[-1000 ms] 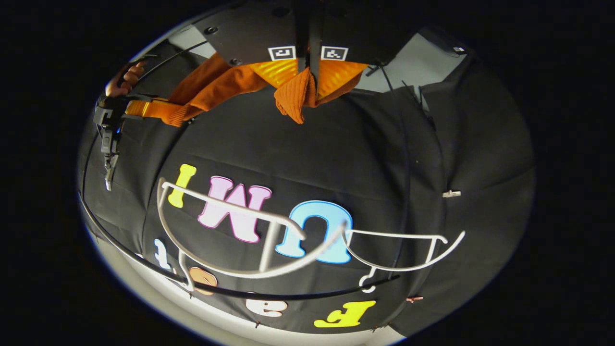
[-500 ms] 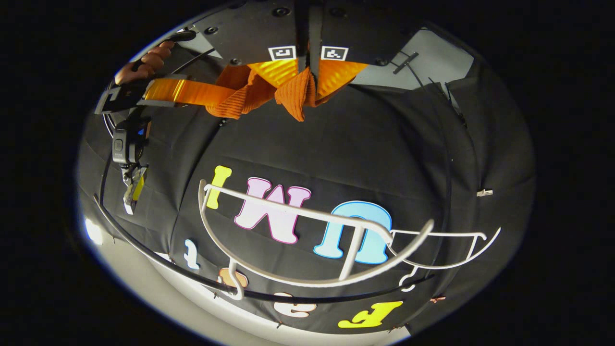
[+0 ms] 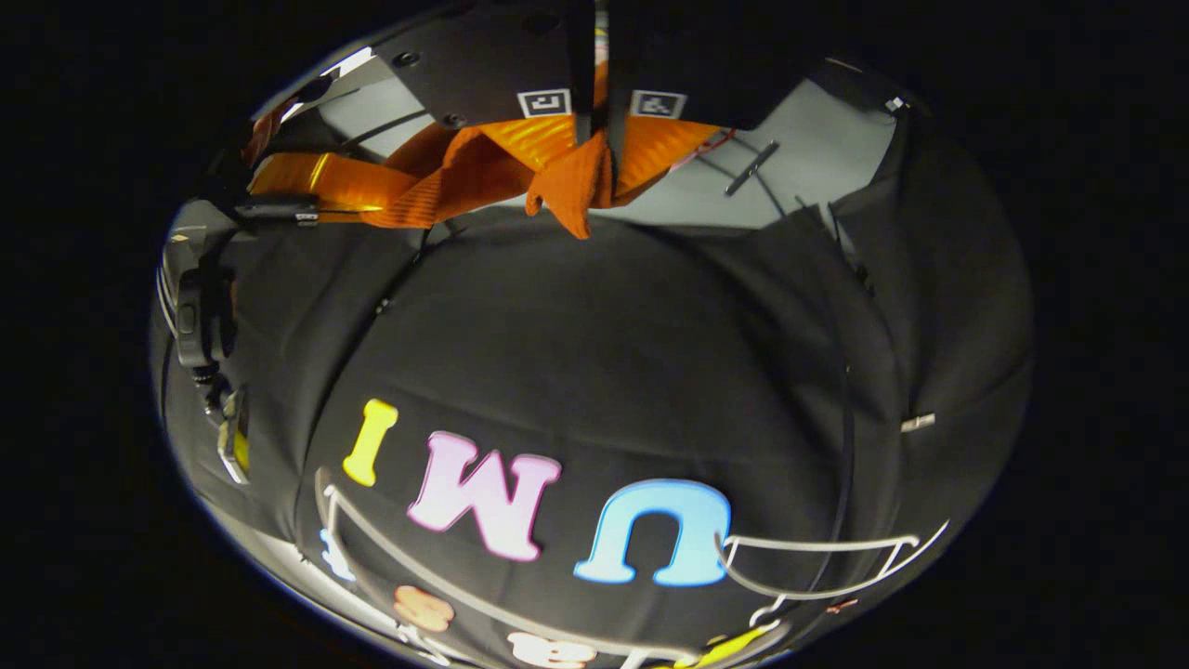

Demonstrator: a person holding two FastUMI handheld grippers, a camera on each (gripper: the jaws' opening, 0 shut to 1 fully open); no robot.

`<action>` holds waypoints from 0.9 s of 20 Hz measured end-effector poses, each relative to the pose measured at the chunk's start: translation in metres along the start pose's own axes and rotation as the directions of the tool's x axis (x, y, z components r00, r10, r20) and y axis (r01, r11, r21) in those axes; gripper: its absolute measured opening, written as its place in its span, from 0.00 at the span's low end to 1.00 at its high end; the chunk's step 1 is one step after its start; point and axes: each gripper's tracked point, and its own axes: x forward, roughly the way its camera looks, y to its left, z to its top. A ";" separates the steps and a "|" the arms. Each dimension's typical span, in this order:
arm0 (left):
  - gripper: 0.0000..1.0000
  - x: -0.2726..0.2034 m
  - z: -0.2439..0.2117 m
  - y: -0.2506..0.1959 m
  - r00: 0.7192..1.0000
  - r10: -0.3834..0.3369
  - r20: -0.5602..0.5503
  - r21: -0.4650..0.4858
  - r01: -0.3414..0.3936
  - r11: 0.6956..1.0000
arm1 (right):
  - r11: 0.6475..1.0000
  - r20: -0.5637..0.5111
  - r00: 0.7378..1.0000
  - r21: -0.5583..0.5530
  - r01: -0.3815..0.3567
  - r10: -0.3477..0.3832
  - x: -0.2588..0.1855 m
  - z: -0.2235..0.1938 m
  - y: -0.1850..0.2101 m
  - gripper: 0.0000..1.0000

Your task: Grasp the clothes on the hanger with both hands and then place them into the laundry hamper below.

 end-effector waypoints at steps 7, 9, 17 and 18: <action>0.75 -0.002 -0.018 0.043 0.988 0.151 -0.015 0.039 -0.150 0.988 | 0.990 -0.060 0.990 0.047 0.134 -0.131 0.002 -0.033 -0.029 0.85; 0.79 -0.005 -0.019 0.045 0.988 0.154 -0.011 0.057 -0.154 0.986 | 0.989 -0.059 0.989 0.038 0.141 -0.139 -0.001 -0.035 -0.027 0.92; 0.96 -0.035 -0.003 0.032 0.996 0.090 0.027 0.067 -0.091 0.994 | 0.982 0.097 0.986 -0.120 0.145 -0.133 -0.037 -0.006 -0.002 0.99; 0.96 -0.040 0.001 0.031 0.996 0.080 0.039 0.048 -0.082 0.995 | 0.988 0.103 0.987 -0.080 0.132 -0.124 -0.043 -0.003 0.005 1.00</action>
